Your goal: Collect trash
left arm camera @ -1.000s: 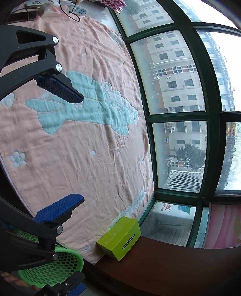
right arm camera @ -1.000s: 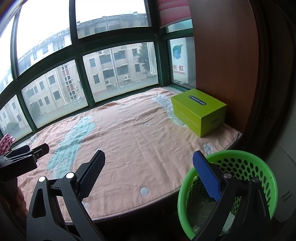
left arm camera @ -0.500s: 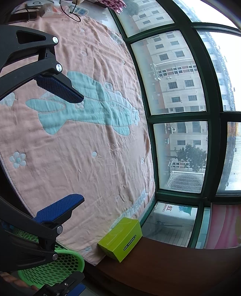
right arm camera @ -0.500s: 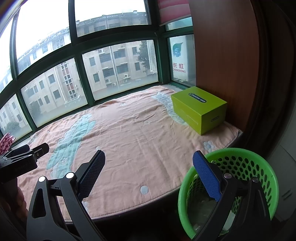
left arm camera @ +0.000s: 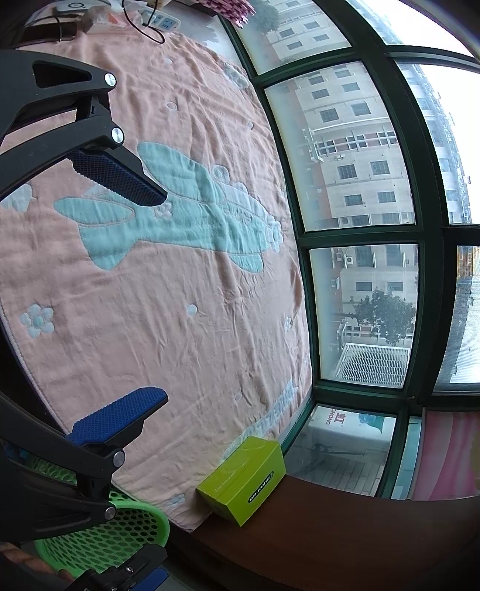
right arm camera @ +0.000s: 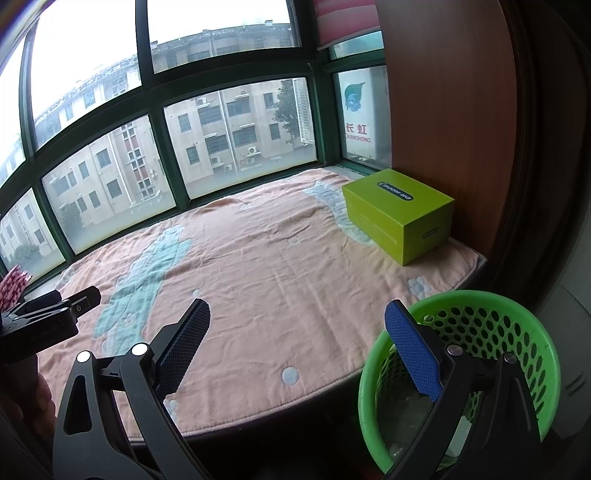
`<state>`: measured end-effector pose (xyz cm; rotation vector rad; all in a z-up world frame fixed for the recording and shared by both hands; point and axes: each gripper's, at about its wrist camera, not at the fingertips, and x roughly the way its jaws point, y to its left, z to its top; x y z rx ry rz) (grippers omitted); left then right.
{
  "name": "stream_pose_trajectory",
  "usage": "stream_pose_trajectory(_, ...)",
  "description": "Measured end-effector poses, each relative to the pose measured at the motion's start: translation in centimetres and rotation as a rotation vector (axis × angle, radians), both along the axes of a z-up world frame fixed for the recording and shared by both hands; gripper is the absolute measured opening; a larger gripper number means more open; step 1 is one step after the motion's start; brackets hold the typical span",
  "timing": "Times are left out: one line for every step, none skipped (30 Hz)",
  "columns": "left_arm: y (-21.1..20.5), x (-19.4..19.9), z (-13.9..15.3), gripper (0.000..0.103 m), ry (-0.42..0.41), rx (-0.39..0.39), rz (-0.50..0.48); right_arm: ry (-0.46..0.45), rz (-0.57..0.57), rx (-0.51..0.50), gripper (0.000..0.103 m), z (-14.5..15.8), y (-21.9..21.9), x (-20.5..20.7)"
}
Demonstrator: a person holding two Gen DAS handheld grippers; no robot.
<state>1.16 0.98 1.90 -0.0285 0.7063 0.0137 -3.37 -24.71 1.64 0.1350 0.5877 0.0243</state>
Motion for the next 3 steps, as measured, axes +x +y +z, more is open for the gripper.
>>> stream_pose_trajectory(-0.04, -0.03, 0.00, 0.095, 0.000, 0.000, 0.000, 0.001, 0.001, 0.002, 0.095, -0.02, 0.03, 0.00)
stream_pose_trajectory(0.01, -0.04, -0.01, 0.095, 0.001, 0.001, 0.000, 0.002, 0.002, 0.002, 0.095, -0.07, 0.09, 0.01)
stream_pose_trajectory(0.03, -0.06, -0.02, 0.095, 0.000, 0.002, 0.001, 0.002, 0.002, 0.001, 0.095, -0.10, 0.13, 0.05)
